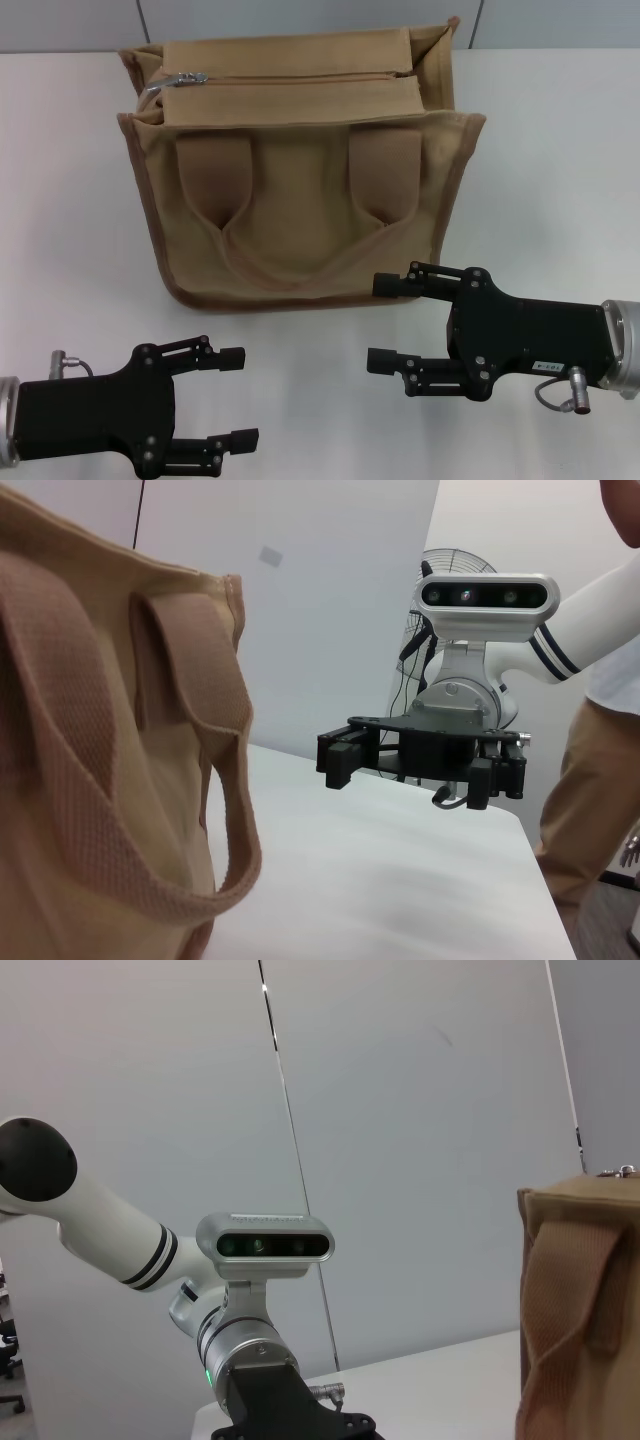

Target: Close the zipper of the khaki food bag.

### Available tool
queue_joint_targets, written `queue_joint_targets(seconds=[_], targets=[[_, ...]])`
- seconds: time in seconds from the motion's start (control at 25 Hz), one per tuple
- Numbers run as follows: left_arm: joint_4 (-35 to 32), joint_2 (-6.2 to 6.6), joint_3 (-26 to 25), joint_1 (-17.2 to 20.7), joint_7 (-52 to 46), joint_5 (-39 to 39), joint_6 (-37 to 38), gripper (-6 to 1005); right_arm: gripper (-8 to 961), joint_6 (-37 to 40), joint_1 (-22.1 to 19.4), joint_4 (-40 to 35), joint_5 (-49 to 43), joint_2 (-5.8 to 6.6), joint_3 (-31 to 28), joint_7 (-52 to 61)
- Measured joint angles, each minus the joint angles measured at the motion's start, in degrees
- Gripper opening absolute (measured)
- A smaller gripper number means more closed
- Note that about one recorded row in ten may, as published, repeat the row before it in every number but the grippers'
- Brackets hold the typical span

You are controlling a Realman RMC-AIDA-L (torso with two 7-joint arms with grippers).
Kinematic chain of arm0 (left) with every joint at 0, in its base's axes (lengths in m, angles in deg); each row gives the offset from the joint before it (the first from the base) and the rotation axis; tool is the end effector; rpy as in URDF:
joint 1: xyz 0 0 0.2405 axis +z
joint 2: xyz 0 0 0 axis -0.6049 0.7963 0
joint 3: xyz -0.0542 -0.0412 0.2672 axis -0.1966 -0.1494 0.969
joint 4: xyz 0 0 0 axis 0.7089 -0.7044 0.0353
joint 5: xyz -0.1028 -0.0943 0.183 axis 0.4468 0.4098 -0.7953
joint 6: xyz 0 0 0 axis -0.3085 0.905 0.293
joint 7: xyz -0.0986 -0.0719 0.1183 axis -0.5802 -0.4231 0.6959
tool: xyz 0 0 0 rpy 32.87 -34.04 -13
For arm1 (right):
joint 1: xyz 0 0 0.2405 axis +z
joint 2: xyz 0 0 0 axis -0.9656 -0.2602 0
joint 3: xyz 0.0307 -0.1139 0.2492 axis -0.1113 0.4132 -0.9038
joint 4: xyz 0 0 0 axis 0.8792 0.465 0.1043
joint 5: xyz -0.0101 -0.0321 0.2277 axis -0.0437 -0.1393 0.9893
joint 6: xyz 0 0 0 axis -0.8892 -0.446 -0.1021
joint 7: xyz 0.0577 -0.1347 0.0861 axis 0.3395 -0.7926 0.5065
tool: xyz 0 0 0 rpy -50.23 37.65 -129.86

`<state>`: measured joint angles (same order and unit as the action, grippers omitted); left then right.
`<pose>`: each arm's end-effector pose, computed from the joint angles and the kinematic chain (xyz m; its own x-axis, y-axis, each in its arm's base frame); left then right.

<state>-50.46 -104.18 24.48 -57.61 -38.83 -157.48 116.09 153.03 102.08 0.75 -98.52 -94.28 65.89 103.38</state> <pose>-0.3247 0.2401 -0.0517 0.8000 0.2306 0.5539 0.2728 -0.9620 0.0064 0.2617 0.2802 -0.0886 0.7067 -0.1559 -0.6901 -0.2114 -0.9774 0.0043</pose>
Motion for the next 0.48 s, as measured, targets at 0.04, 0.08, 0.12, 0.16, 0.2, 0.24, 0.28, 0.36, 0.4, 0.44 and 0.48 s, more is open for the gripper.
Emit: queue_joint_targets(seconds=[0.04, 0.08, 0.12, 0.16, 0.2, 0.24, 0.28, 0.36, 0.4, 0.44, 0.48], targets=[[0.0, 0.0, -0.05, 0.0, 0.0, 0.0, 0.0, 825, 758, 0.01, 0.0, 0.04, 0.0, 0.0, -0.04, -0.01], [0.0, 0.0, -0.05, 0.0, 0.0, 0.0, 0.0, 822, 758, 0.01, 0.0, 0.04, 0.0, 0.0, -0.04, -0.01], [0.0, 0.0, -0.07, 0.02, 0.01, 0.0, 0.0, 820, 758, 0.01, 0.0, 0.08, 0.0, 0.0, -0.05, -0.02], [0.01, 0.0, -0.09, 0.03, 0.03, 0.0, 0.0, 817, 758, 0.01, 0.0, 0.08, 0.0, 0.0, -0.05, -0.02], [0.0, 0.0, -0.11, 0.06, 0.07, 0.0, 0.0, 815, 758, 0.01, 0.0, 0.09, 0.0, 0.0, -0.05, -0.02], [0.0, 0.0, -0.13, 0.06, 0.08, 0.0, 0.0, 812, 758, 0.01, 0.0, 0.1, 0.0, 0.0, -0.04, -0.03], [0.0, 0.0, -0.15, 0.07, 0.11, 0.01, 0.0, 810, 758, 0.01, 0.0, 0.1, 0.0, 0.0, -0.04, -0.03], [0.0, 0.0, -0.17, 0.08, 0.12, 0.06, 0.0, 805, 758, 0.01, 0.0, 0.1, 0.0, 0.0, -0.03, -0.04], [0.01, 0.0, -0.18, 0.08, 0.13, 0.09, 0.0, 802, 758, 0.01, 0.0, 0.1, 0.0, 0.0, -0.04, -0.04], [0.01, 0.0, -0.2, 0.09, 0.14, 0.15, 0.01, 800, 758, 0.01, 0.0, 0.1, 0.0, 0.0, -0.06, -0.05], [0.0, 0.0, -0.24, 0.13, 0.18, 0.23, 0.0, 797, 758, 0.01, -0.02, 0.1, 0.0, 0.0, -0.08, -0.07]])
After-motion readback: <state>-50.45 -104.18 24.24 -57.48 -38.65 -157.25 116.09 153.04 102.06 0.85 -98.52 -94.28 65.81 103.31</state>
